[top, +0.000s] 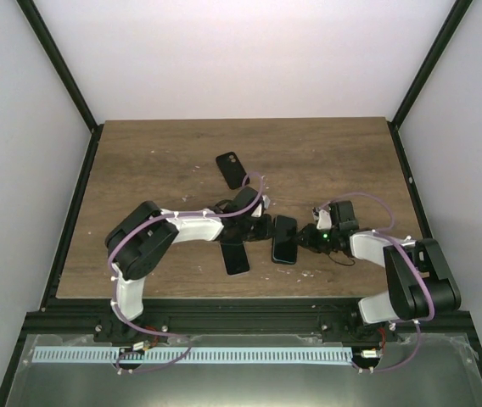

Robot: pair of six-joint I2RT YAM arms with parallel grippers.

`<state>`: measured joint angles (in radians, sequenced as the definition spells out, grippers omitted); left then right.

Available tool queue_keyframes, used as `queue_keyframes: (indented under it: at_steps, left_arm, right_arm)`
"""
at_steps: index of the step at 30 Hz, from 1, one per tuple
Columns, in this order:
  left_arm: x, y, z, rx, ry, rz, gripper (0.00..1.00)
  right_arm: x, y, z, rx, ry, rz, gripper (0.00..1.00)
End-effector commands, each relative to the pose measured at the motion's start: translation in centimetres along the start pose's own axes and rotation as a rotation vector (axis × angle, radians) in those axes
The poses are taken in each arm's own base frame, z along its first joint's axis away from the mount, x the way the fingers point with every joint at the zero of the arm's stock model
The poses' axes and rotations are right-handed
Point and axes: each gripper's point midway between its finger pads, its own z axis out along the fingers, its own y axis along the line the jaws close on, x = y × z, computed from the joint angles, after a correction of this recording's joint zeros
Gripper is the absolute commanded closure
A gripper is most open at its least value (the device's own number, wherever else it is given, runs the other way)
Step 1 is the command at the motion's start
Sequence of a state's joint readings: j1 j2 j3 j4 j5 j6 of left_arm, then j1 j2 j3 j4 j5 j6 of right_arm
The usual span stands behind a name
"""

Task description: Put the phone into the phone case

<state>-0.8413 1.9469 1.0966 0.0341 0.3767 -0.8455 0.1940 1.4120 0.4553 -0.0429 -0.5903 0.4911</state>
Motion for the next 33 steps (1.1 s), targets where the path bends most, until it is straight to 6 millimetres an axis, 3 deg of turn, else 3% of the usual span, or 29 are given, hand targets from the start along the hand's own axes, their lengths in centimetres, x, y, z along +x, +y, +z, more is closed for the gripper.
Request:
queue_keyframes:
  at_steps: [1,11,18,26,33]
  left_arm:
    - [1.3,0.4,1.0,-0.060,0.025,0.017,0.89]
    - [2.1,1.4,0.7,-0.098,0.053,-0.009,0.87]
    - [2.7,1.9,1.4,-0.100,0.076,-0.036,0.94]
    - [2.9,1.9,0.9,-0.092,0.090,-0.039,0.91]
    - [3.4,3.6,0.4,-0.108,0.089,-0.054,0.91]
  right_arm:
    - [-0.1,1.3,-0.1,-0.048,-0.003,-0.029,0.81]
    - [0.5,0.9,0.2,-0.054,0.005,0.005,0.81]
    - [1.4,1.6,0.5,-0.129,0.030,0.041,0.82]
    - [1.1,2.8,0.3,-0.209,0.007,0.105,0.72]
    - [1.6,3.0,0.3,-0.250,0.005,0.143,0.65]
